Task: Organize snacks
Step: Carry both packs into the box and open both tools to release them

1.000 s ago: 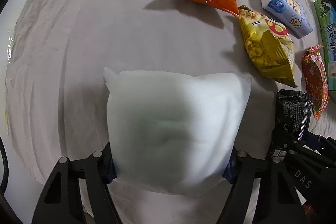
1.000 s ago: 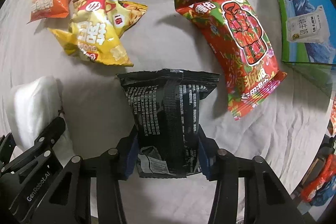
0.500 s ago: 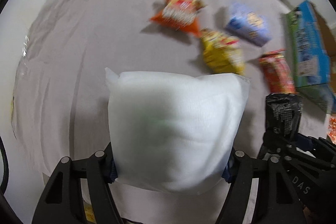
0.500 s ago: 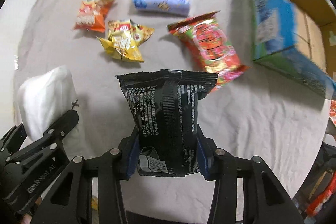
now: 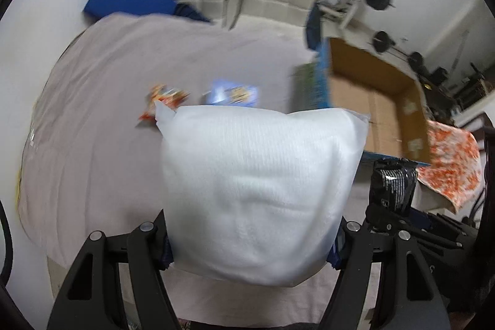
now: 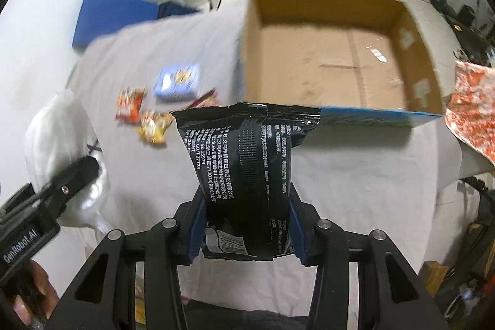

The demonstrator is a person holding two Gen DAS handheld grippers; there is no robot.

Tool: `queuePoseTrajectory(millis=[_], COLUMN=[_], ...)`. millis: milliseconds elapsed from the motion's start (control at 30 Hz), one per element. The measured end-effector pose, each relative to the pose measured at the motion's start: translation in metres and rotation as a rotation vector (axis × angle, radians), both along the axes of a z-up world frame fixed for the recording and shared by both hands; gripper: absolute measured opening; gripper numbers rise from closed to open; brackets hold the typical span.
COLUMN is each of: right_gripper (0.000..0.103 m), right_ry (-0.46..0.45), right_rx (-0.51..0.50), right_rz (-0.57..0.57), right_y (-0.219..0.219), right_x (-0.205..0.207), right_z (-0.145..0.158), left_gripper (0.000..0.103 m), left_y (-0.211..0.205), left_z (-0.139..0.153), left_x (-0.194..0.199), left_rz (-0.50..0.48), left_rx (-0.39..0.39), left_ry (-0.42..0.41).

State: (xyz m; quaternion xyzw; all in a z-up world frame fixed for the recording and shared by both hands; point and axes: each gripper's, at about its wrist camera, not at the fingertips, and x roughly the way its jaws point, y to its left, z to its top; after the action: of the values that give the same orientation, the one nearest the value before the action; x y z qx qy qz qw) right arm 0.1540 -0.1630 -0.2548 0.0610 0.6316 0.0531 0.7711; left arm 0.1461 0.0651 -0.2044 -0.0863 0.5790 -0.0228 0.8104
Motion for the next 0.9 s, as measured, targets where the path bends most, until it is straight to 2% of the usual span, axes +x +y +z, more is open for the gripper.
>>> queuePoseTrajectory(millis=[267,467,567,700,900], right_gripper=[0.048,0.048,0.048,0.048,0.048], right_ry=[-0.083,-0.119,-0.119,-0.094,-0.037], right_rx=[0.020,0.001,-0.020,-0.037,-0.065], right_rz=[-0.104,-0.142,-0.151,-0.156,-0.137], right_y=[-0.085,-0.133,-0.152,-0.171,-0.196], right_x=[0.007,0.031,0.050,0.083,0.140], right_z=[0.054,0.070,0.062,0.035,-0.019], left_gripper=[0.068,0.068,0.068,0.068,0.068], left_y=[-0.086,-0.143,-0.167,-0.196,-0.227], left_z=[0.047,0.064,0.065,0.052,0.015], left_x=[0.018,0.052,0.069,0.096,0.151], left_rz=[-0.141,-0.222,-0.255,-0.280,-0.278], left_rx=[-0.058,-0.099,-0.098,-0.090,-0.113], left_ry=[-0.077,-0.104,-0.108,-0.089,0.003])
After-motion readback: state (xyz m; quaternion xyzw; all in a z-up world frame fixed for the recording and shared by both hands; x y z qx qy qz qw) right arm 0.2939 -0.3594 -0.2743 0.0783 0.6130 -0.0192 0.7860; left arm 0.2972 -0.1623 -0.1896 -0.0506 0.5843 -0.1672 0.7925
